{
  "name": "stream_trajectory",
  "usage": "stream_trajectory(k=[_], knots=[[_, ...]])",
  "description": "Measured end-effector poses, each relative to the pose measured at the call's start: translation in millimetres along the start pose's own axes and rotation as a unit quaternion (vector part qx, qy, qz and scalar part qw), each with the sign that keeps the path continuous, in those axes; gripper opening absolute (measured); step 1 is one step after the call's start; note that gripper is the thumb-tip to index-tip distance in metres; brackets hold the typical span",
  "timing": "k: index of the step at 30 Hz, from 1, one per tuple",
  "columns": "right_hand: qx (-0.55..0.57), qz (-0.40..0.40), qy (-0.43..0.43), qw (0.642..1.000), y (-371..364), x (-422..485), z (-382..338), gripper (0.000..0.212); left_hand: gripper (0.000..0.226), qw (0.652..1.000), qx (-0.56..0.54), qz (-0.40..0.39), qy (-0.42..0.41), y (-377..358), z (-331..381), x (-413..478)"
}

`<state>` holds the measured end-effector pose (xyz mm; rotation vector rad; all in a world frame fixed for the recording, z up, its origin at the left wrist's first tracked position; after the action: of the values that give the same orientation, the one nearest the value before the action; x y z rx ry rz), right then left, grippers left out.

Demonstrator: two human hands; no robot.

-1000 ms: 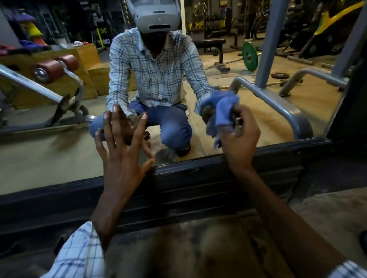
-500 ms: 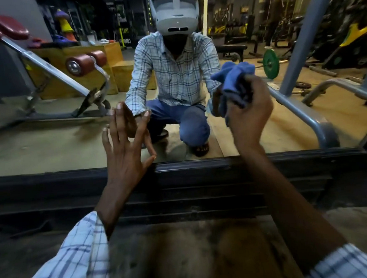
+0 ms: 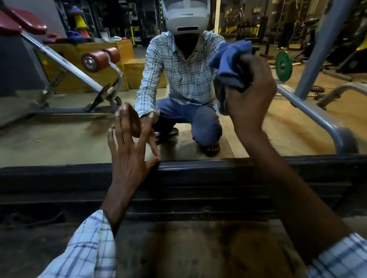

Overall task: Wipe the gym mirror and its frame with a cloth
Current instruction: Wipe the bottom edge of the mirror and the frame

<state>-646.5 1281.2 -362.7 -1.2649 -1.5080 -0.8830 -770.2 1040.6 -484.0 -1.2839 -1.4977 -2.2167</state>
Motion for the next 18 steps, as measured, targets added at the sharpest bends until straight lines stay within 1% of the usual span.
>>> stream_trajectory(k=[1, 2, 3, 4, 5, 6, 7, 8, 9, 10, 11, 13, 14, 15, 16, 17, 18], knots=[[-0.002, -0.010, -0.005, 1.000, -10, -8, -5, 0.029, 0.132, 1.000, 0.001, 0.000, 0.002, -1, -4, -1], [0.025, -0.067, 0.010, 0.997, -22, -29, -11, 0.032, 0.132, 1.000, 0.002, 0.000, 0.003, -1, -9, -1], [0.059, -0.161, 0.039, 0.984, -35, -60, -19, 0.037, 0.132, 1.000, 0.003, 0.002, 0.004, -1, -13, -2], [0.083, -0.269, 0.075, 0.956, -47, -97, -24, 0.042, 0.132, 1.000, 0.004, 0.006, 0.006, -1, -19, -2], [0.086, -0.364, 0.111, 0.921, -54, -134, -28, 0.043, 0.131, 1.000, 0.005, 0.007, 0.005, -1, -24, -3], [0.073, -0.428, 0.145, 0.889, -56, -161, -27, 0.044, 0.131, 1.000, 0.006, 0.005, 0.002, -1, -29, -4], [0.060, -0.464, 0.166, 0.868, -57, -174, -25, 0.043, 0.131, 1.000, 0.010, 0.002, -0.001, -1, -34, -5], [0.058, -0.473, 0.171, 0.862, -57, -172, -24, 0.041, 0.133, 1.000, 0.015, -0.001, -0.002, 0, -39, -5], [0.063, -0.464, 0.162, 0.869, -58, -160, -25, 0.040, 0.135, 1.000, 0.019, -0.003, -0.004, 1, -44, -5], [0.077, -0.437, 0.148, 0.884, -57, -144, -31, 0.041, 0.136, 1.000, 0.020, -0.005, -0.006, 2, -48, -5], [0.089, -0.383, 0.130, 0.910, -55, -121, -38, 0.042, 0.136, 1.000, 0.018, -0.006, -0.009, 3, -52, -5], [0.073, -0.231, 0.098, 0.965, -52, -66, -45, 0.039, 0.137, 1.000, 0.012, -0.005, -0.006, 5, -59, -4], [0.051, -0.162, 0.081, 0.982, -52, -43, -46, 0.037, 0.137, 1.000, 0.010, -0.008, -0.002, 6, -63, -3], [0.034, -0.104, 0.061, 0.992, -54, -27, -49, 0.035, 0.138, 1.000, 0.009, -0.012, 0.006, 6, -68, -3], [0.025, -0.068, 0.039, 0.997, -60, -21, -53, 0.034, 0.139, 1.000, 0.008, -0.014, 0.016, 7, -73, -4], [0.023, -0.056, 0.024, 0.998, -69, -27, -61, 0.034, 0.140, 1.000, 0.007, -0.015, 0.024, 6, -79, -6], [0.035, -0.070, 0.030, 0.996, -80, -42, -71, 0.035, 0.141, 0.999, 0.006, -0.017, 0.030, 6, -86, -8]])
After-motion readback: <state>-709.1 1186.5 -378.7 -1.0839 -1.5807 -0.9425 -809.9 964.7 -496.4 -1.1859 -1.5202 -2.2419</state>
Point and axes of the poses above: each hand's wrist, its own x-axis towards the middle knuckle, its own y-axis out of the back of the hand, z = x × y, the point moved 4 cm from there along x, towards the middle knuckle, and after that the axes turned 6 degrees about y, right-handed, at the moved point
